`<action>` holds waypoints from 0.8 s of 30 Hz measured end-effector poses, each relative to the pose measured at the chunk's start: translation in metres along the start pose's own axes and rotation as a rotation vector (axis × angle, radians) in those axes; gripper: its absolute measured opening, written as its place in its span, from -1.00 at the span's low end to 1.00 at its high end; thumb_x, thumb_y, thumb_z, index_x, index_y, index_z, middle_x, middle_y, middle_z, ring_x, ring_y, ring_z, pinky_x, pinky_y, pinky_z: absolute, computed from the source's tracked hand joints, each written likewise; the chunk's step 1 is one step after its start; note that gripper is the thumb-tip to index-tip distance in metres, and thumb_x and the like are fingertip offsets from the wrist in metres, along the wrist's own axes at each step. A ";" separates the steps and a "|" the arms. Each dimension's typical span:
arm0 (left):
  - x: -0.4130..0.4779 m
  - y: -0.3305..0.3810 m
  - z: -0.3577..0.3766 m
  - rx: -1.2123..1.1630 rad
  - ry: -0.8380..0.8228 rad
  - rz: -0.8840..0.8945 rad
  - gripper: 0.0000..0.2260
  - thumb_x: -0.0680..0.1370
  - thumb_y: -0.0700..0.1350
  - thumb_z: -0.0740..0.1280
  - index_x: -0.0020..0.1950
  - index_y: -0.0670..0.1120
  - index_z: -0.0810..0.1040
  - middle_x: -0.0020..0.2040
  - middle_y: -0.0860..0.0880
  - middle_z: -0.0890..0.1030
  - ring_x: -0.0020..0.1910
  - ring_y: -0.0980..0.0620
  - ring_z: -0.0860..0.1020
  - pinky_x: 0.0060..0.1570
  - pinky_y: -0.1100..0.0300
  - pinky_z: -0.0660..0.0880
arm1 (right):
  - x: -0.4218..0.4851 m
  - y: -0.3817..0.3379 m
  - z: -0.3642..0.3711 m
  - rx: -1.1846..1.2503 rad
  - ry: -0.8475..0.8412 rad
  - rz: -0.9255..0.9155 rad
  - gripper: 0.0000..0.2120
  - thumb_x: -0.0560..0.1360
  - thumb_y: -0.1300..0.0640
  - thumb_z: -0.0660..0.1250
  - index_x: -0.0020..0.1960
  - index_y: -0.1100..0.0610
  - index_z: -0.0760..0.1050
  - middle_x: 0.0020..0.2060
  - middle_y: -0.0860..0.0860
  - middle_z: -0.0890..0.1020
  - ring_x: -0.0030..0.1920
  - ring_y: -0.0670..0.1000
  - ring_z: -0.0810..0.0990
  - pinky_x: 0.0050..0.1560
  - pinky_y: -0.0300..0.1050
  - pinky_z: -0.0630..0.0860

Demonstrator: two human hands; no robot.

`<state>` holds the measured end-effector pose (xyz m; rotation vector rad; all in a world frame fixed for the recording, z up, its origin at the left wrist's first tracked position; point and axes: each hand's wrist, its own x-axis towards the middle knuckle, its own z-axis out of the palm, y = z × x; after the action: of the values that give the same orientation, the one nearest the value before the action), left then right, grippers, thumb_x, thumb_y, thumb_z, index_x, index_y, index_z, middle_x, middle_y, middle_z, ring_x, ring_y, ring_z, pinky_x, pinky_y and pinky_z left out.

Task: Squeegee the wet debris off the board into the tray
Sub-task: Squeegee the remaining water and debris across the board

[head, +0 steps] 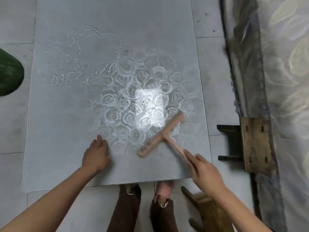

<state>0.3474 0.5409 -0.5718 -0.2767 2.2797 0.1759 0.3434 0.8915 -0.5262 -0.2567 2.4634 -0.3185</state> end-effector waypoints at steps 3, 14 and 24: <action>0.005 -0.002 -0.004 0.035 -0.059 -0.017 -0.60 0.52 -0.15 0.21 0.35 -0.15 0.27 0.57 -0.08 -0.02 0.44 -0.09 0.23 0.25 0.01 0.36 | 0.072 -0.060 -0.012 0.009 0.054 -0.111 -0.54 0.61 0.11 0.10 0.49 -0.06 0.18 -0.07 0.08 0.44 -0.07 0.22 0.54 -0.24 -0.05 0.33; 0.010 0.025 -0.016 0.175 -0.213 -0.156 -0.44 0.59 -0.10 0.13 0.52 -0.27 0.02 0.55 -0.27 -0.13 0.50 -0.21 0.09 0.43 -0.09 0.17 | -0.089 0.061 -0.034 0.073 0.029 0.206 -0.55 0.56 0.02 0.23 0.43 -0.21 0.30 -0.23 -0.05 0.47 -0.19 0.08 0.60 -0.27 -0.04 0.45; 0.005 0.066 0.001 0.141 0.049 -0.188 -0.44 0.57 -0.12 0.14 0.50 -0.28 0.05 0.54 -0.29 -0.10 0.54 -0.21 -0.06 0.48 -0.06 0.04 | -0.003 0.013 -0.008 0.167 0.114 0.149 -0.55 0.63 0.09 0.08 0.50 -0.09 0.19 -0.09 0.05 0.47 -0.08 0.16 0.53 -0.14 0.01 0.45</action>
<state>0.3276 0.6046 -0.5740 -0.4228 2.2863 -0.0887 0.3392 0.9055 -0.5221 0.0157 2.5322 -0.4834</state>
